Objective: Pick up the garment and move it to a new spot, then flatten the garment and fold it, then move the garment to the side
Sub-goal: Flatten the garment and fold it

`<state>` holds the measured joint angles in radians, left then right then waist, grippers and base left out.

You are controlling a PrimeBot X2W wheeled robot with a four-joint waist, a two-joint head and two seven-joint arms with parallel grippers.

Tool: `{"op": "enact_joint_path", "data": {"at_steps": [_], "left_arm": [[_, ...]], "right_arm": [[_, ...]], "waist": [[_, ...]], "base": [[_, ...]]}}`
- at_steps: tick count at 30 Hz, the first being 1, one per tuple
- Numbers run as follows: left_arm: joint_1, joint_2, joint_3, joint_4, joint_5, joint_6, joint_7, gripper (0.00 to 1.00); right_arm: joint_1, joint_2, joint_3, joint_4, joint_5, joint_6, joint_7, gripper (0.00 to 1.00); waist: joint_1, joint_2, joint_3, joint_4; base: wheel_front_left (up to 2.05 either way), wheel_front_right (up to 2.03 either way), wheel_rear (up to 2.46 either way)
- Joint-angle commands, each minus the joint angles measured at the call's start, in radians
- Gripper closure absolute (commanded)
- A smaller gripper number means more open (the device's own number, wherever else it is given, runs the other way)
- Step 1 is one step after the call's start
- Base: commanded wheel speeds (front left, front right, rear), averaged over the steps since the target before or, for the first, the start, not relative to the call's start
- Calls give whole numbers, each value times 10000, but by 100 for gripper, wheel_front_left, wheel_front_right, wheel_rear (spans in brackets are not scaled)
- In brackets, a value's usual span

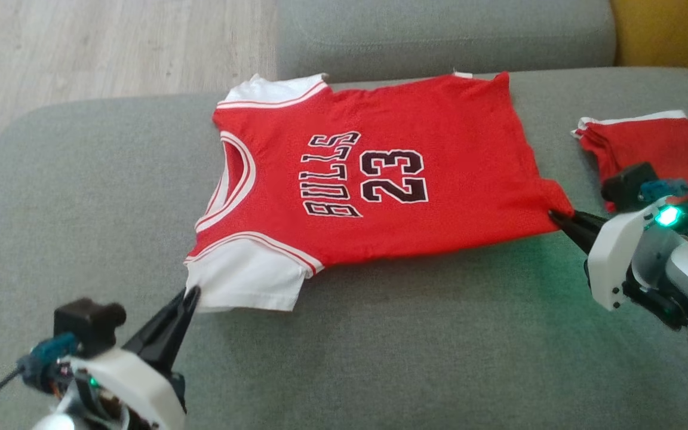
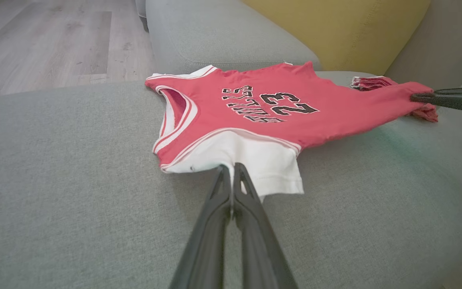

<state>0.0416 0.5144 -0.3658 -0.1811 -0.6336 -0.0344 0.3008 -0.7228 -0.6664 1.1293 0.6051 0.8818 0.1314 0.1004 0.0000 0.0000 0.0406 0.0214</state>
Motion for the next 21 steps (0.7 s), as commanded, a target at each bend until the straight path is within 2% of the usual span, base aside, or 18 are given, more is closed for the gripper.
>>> {"op": "enact_joint_path", "data": {"at_steps": [1,9,21], "left_arm": [[-969,321,405,-279,107,-21,35,100],[-2708,426,257,725,548,-254,334,100],[-6190,498,-361,3120,1531,-708,584,100]], "right_arm": [[-189,-228,-95,-144,97,-7,-45,100],[-855,40,-355,90,323,-7,50,100],[-2184,912,-723,1193,573,-7,520,100]], "waist": [[0,0,181,1],[0,0,902,-74],[0,0,1945,-239]], "base": [[0,0,0],[0,0,0],[0,0,0]]}}
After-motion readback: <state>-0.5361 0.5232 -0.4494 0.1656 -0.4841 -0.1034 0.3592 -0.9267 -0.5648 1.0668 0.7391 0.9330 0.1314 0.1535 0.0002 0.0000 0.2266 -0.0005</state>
